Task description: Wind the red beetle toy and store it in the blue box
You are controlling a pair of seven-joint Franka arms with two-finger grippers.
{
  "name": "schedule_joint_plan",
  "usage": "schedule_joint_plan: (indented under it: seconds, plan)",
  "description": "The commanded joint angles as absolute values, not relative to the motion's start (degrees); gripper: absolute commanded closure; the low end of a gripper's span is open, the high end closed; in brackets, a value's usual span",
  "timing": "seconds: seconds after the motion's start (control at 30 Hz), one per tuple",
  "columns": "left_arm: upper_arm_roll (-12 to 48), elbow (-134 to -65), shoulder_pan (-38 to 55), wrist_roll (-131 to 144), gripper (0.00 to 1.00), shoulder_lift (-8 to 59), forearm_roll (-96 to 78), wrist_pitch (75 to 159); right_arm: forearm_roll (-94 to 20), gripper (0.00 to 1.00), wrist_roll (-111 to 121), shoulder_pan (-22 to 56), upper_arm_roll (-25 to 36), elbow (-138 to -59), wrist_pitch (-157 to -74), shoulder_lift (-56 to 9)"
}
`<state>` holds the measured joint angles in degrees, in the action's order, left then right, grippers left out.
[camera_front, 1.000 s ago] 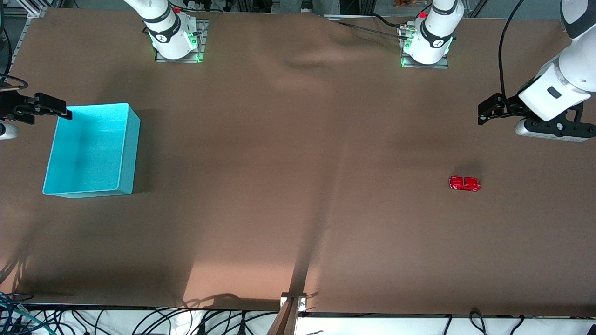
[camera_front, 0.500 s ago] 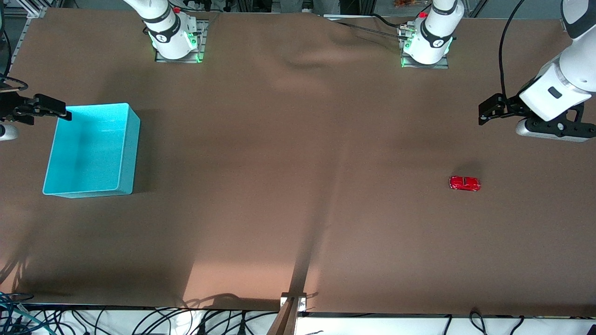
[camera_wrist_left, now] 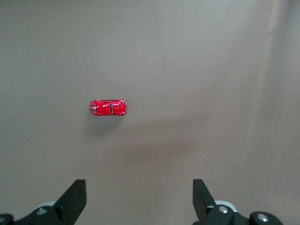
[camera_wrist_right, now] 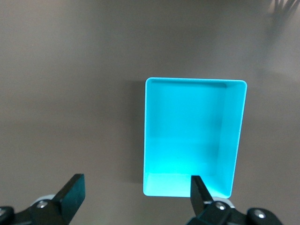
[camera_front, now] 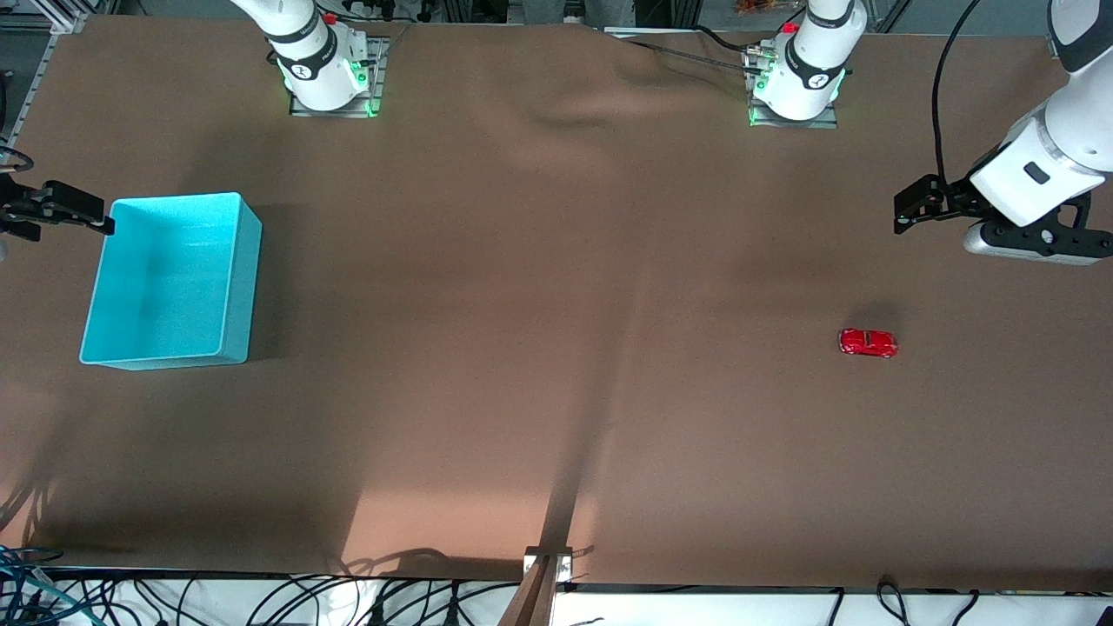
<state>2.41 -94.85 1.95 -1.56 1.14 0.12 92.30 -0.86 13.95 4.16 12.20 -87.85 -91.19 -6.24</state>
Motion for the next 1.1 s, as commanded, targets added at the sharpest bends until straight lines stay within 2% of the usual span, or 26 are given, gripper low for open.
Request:
schedule_joint_plan:
  seconds: [0.0,1.07]
  plan:
    - [2.29,-93.08,1.67,-3.25,0.0,2.11,-0.44,91.32,-0.53,0.0,13.45,4.22,11.95,-87.36,-90.7,-5.45]
    - [2.29,-93.08,1.49,-3.25,0.0,2.2,-0.44,91.32,-0.62,0.0,13.53,4.48,11.69,-87.45,-90.17,-4.4]
